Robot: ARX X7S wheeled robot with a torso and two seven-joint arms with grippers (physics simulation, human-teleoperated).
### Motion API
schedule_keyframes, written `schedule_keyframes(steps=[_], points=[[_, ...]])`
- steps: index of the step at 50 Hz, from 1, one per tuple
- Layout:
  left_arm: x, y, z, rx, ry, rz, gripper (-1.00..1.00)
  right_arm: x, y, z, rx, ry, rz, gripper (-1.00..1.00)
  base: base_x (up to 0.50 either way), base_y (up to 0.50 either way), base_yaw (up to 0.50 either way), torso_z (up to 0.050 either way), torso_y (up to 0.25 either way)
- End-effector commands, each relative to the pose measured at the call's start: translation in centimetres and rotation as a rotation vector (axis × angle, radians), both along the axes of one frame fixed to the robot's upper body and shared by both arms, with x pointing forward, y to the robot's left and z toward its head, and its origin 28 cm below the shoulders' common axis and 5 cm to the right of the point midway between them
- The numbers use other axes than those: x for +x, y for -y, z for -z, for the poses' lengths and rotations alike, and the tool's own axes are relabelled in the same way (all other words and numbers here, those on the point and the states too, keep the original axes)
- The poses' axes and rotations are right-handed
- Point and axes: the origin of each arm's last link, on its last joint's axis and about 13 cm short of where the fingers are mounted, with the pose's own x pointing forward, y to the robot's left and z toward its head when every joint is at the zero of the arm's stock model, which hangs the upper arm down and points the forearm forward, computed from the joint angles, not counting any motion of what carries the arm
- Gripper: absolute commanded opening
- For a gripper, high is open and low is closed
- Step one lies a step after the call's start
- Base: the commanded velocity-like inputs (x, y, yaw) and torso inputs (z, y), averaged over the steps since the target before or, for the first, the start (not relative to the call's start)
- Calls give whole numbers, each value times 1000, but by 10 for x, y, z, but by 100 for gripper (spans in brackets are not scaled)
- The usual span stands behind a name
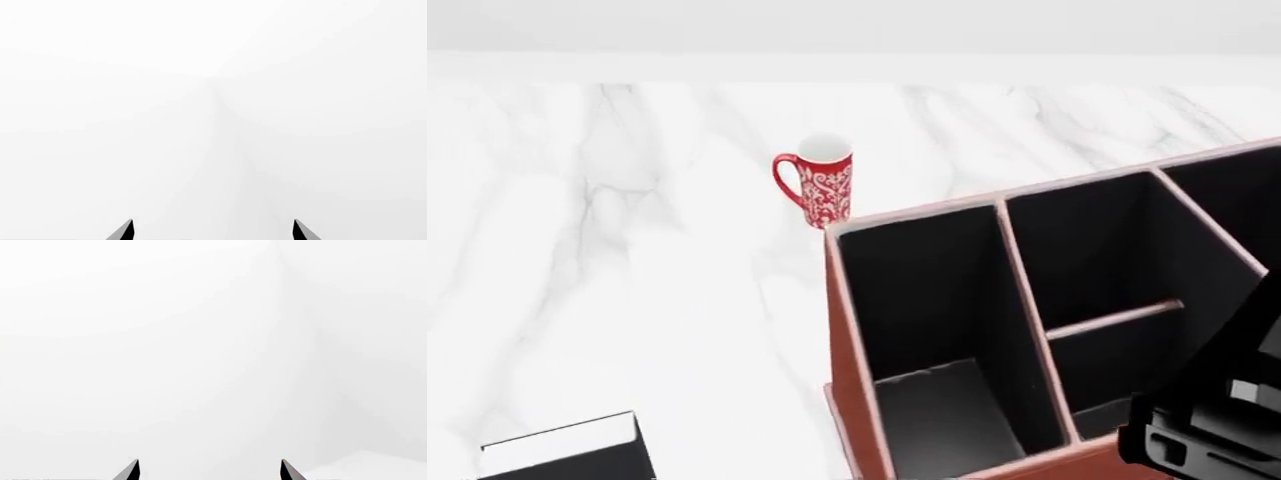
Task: Pick up the book and place it in the left compartment of the caddy.
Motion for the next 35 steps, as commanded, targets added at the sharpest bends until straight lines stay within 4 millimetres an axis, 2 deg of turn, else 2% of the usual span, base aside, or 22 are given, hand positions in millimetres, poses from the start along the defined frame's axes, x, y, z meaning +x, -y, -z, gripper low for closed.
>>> schedule_keyframes(steps=[1,6,21,31,35], points=[[-3,0,-3,7,23,33,100,6,4,0,15,40,32,100,188,500,0,0,0],[-4,0,-3,6,23,33,100,6,5,0,26,37,38,100,188,461,0,0,0],[-8,0,-4,5,26,29,100,4,7,-1,63,49,38,100,5,3,0,0,0],[-6,0,-3,4,25,32,100,4,6,-1,54,38,40,100,453,0,0,0,0],[-5,0,-3,3,24,32,100,5,5,-1,50,38,35,100,40,0,0,0,2]])
